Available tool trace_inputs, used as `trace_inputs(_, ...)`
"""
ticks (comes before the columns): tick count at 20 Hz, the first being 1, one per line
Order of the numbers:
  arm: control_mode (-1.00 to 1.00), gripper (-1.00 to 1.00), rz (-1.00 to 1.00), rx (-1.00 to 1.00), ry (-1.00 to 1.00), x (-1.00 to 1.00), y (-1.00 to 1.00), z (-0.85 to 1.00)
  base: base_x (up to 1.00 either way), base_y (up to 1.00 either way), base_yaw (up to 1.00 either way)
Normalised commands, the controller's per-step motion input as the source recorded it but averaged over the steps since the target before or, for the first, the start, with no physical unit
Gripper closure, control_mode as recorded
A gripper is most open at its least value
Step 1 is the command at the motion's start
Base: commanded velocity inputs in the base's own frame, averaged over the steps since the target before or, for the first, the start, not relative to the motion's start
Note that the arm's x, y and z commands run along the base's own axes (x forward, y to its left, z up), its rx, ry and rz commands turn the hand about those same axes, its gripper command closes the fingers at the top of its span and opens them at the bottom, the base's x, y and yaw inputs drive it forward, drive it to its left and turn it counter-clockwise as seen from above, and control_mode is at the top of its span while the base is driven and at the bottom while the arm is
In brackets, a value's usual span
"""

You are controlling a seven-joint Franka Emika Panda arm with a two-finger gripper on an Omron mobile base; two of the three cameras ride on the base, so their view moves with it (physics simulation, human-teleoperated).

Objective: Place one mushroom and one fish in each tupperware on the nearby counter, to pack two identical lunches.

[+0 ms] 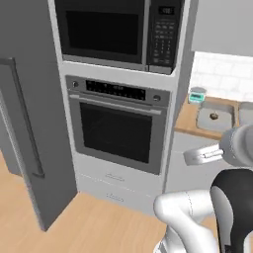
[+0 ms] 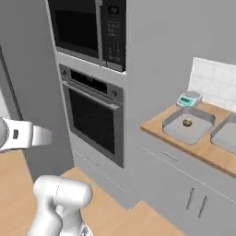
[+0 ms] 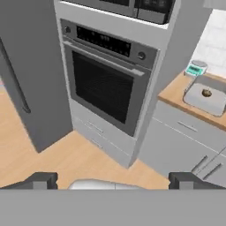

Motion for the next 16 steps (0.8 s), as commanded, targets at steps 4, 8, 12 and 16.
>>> trace_inputs(4,1.0,-1.0,0.0,0.0,0.0,0.0,0.0,0.0,0.0,0.0,1.0)
trace_inputs(8,1.0,-1.0,0.0,0.0,0.0,0.0,0.0,0.0,0.0,0.0,1.0)
trace_inputs(12,1.0,-1.0,0.0,0.0,0.0,0.0,0.0,0.0,0.0,0.0,1.0)
trace_inputs(16,1.0,-1.0,0.0,0.0,0.0,0.0,0.0,0.0,0.05,0.0,1.0)
